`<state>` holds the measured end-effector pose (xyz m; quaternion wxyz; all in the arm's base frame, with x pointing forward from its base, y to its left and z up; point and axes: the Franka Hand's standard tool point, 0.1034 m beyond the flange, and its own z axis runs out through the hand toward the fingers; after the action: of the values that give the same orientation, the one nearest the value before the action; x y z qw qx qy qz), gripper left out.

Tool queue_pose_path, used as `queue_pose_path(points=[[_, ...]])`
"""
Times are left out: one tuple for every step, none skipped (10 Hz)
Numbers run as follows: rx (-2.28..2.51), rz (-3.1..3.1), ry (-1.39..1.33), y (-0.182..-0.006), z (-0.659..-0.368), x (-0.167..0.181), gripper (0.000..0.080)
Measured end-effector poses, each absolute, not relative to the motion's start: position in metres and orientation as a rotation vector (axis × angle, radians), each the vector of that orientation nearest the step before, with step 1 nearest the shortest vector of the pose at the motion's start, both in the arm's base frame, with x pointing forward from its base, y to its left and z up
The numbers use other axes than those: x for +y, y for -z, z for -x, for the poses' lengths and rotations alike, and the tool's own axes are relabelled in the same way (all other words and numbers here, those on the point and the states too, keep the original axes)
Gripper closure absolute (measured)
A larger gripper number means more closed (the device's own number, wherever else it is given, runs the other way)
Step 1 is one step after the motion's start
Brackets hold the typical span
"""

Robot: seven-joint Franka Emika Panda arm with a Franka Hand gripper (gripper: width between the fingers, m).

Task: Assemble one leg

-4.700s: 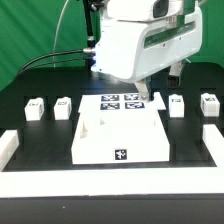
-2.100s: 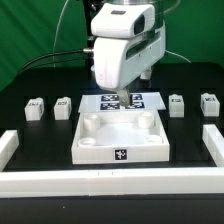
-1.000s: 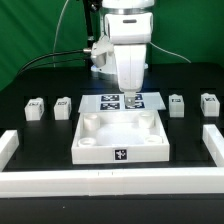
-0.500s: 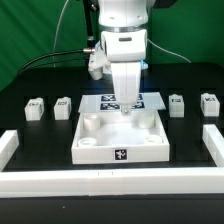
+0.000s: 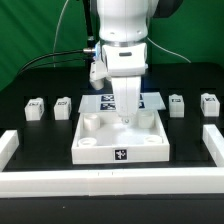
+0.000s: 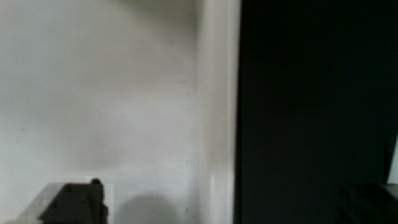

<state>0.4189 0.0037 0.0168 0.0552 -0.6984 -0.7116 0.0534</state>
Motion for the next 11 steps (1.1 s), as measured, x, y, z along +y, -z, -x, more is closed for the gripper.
queue_pose_path(points=[[-2.158, 2.12, -0.164, -0.0161, -0.4181, 0.0037, 0.015], [-2.158, 2.12, -0.164, -0.016, -0.418, 0.0037, 0.015], [-2.156, 2.119, -0.167, -0.0149, -0.4172, 0.0038, 0.015], [-2.153, 2.117, -0.17, -0.0135, -0.4164, 0.0039, 0.0278], [-2.153, 2.117, -0.171, -0.0131, -0.4162, 0.0039, 0.0418], [-2.153, 2.117, -0.171, -0.013, -0.4162, 0.0039, 0.0418], [-2.153, 2.117, -0.171, -0.013, -0.4161, 0.0038, 0.0553], [-2.153, 2.117, -0.171, -0.013, -0.4162, 0.0038, 0.073], [-2.156, 2.12, -0.165, -0.0139, -0.4177, 0.0039, 0.073], [-2.157, 2.121, -0.163, -0.014, -0.4181, 0.0039, 0.0731], [-2.158, 2.122, -0.16, -0.0141, -0.4187, 0.0039, 0.0731]])
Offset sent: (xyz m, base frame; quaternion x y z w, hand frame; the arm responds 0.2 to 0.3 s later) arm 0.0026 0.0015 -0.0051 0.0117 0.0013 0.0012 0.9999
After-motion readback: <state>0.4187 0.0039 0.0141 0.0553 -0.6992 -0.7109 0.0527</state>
